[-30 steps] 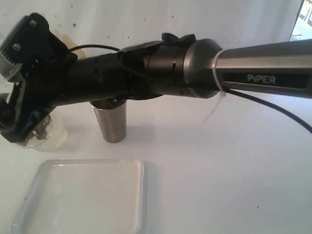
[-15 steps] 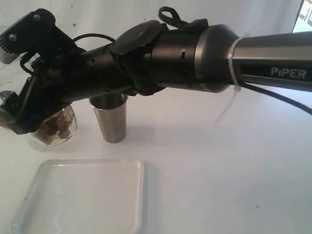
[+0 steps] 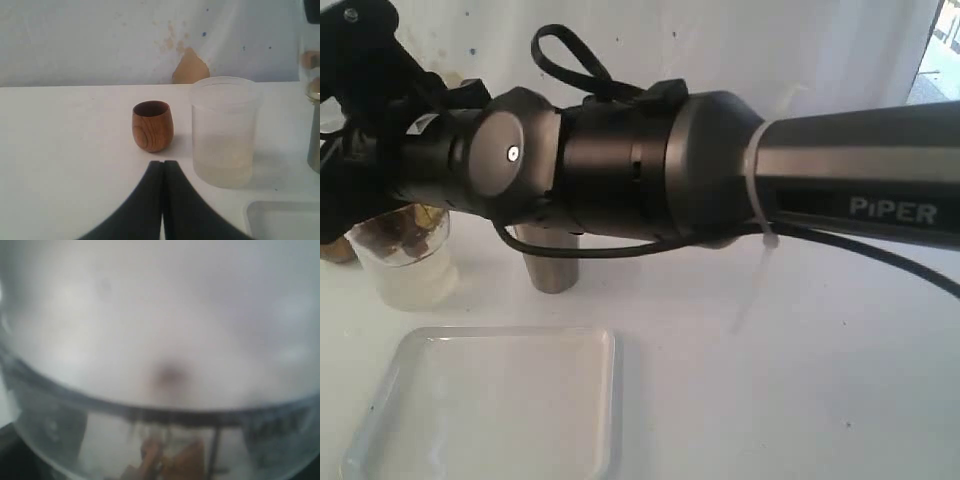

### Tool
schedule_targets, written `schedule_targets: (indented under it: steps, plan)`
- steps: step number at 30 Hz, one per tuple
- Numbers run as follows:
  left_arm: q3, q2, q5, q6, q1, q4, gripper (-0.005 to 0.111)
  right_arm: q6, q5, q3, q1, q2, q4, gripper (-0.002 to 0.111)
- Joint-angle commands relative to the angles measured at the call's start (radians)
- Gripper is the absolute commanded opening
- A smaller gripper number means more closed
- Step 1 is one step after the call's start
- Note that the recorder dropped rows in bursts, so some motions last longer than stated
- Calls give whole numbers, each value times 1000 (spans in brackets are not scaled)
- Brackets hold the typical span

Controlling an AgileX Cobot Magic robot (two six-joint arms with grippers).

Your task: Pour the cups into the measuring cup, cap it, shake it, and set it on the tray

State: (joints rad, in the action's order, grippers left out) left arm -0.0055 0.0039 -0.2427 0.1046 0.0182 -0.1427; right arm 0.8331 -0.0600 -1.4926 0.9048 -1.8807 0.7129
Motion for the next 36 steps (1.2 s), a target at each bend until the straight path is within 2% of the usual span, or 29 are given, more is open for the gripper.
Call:
schedule_targets:
  steps: [1, 7, 11, 13, 19, 27, 36]
  plan:
    - [6, -4, 5, 1, -3, -3, 0, -267, -81, 2, 1, 20, -190, 0]
    - [6, -4, 5, 1, -3, -3, 0, -660, -101, 2, 1, 20, -530, 0]
    - [6, -4, 5, 1, -3, -3, 0, -724, -132, 20, 1, 20, -585, 0]
    - [6, -4, 5, 1, -3, -3, 0, -817, -169, 47, 1, 20, -655, 0]
    - [6, -4, 5, 1, -3, -3, 0, -1234, -322, 124, 1, 20, -1088, 0]
    - [6, -4, 5, 1, -3, -3, 0, -1247, -565, 275, -38, 20, -1118, 0]
    - [6, -4, 5, 1, -3, -3, 0, -1247, -545, 400, -57, 20, -1196, 0]
